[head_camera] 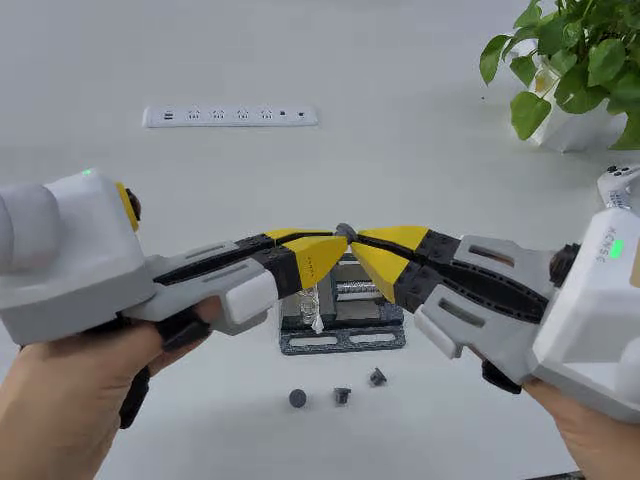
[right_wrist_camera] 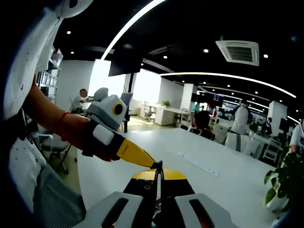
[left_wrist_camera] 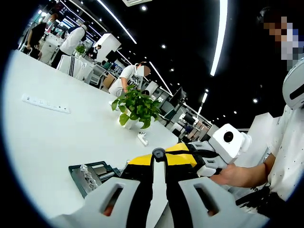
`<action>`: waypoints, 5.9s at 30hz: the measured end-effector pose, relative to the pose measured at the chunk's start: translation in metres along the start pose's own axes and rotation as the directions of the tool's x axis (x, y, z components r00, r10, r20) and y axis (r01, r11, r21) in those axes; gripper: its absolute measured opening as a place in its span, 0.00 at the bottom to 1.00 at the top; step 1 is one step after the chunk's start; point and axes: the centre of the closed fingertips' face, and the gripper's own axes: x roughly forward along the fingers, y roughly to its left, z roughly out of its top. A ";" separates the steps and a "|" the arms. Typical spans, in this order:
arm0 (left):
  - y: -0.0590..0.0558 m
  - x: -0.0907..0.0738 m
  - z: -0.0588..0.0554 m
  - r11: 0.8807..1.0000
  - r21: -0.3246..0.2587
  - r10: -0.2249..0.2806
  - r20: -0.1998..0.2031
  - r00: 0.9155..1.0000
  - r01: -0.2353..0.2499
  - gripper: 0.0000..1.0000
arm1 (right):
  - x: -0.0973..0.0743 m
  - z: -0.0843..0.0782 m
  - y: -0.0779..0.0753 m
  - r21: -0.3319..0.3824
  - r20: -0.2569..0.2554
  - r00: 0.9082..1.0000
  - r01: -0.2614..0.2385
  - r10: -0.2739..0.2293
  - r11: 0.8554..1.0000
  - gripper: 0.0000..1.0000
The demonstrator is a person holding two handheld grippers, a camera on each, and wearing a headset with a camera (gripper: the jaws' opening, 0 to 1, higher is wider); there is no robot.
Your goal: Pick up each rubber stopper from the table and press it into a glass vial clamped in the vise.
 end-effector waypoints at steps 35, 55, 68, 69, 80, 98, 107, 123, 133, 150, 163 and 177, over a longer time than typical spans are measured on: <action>-0.031 -0.016 -0.002 0.951 0.211 -0.200 -0.138 0.970 0.226 0.03 | -0.031 0.029 0.024 0.130 0.007 0.945 -0.324 0.326 0.937 0.12; -0.081 -0.032 0.007 0.871 0.275 -0.355 -0.222 0.908 0.408 0.03 | -0.048 0.063 0.048 0.174 0.032 0.799 -0.596 0.600 0.784 0.13; -0.088 -0.034 0.006 0.861 0.251 -0.388 -0.239 0.890 0.443 0.03 | -0.050 0.062 0.057 0.155 0.026 0.775 -0.627 0.631 0.764 0.11; -0.088 -0.034 0.006 0.860 0.249 -0.391 -0.241 0.888 0.446 0.03 | -0.050 0.062 0.057 0.155 0.027 0.774 -0.629 0.633 0.762 0.10; -0.090 -0.035 0.005 0.853 0.242 -0.407 -0.248 0.879 0.463 0.03 | -0.051 0.063 0.060 0.133 0.018 0.763 -0.642 0.646 0.755 0.08; -0.090 -0.039 0.008 0.846 0.234 -0.425 -0.246 0.871 0.479 0.03 | -0.052 0.064 0.059 0.133 0.029 0.753 -0.655 0.658 0.744 0.08; -0.090 -0.039 0.007 0.845 0.234 -0.427 -0.249 0.869 0.482 0.03 | -0.051 0.064 0.059 0.131 0.025 0.753 -0.654 0.657 0.745 0.07; -0.088 -0.039 0.006 0.845 0.247 -0.417 -0.248 0.874 0.474 0.04 | -0.049 0.060 0.056 0.124 0.017 0.760 -0.647 0.650 0.752 0.06; -0.085 -0.040 0.009 0.849 0.256 -0.407 -0.241 0.881 0.462 0.04 | -0.045 0.061 0.056 0.137 0.016 0.759 -0.646 0.650 0.751 0.06; -0.061 -0.049 0.009 0.872 0.299 -0.325 -0.237 0.916 0.387 0.12 | -0.034 0.060 0.038 0.139 -0.030 0.781 -0.615 0.624 0.776 0.06; -0.011 -0.056 -0.011 0.879 0.418 -0.109 -0.292 0.950 0.229 0.40 | 0.005 0.027 -0.001 0.139 -0.228 0.808 -0.525 0.543 0.840 0.06; 0.034 -0.062 -0.040 0.864 0.490 0.051 -0.317 0.947 0.117 0.77 | 0.058 -0.025 -0.030 0.124 -0.470 0.735 -0.493 0.488 0.861 0.06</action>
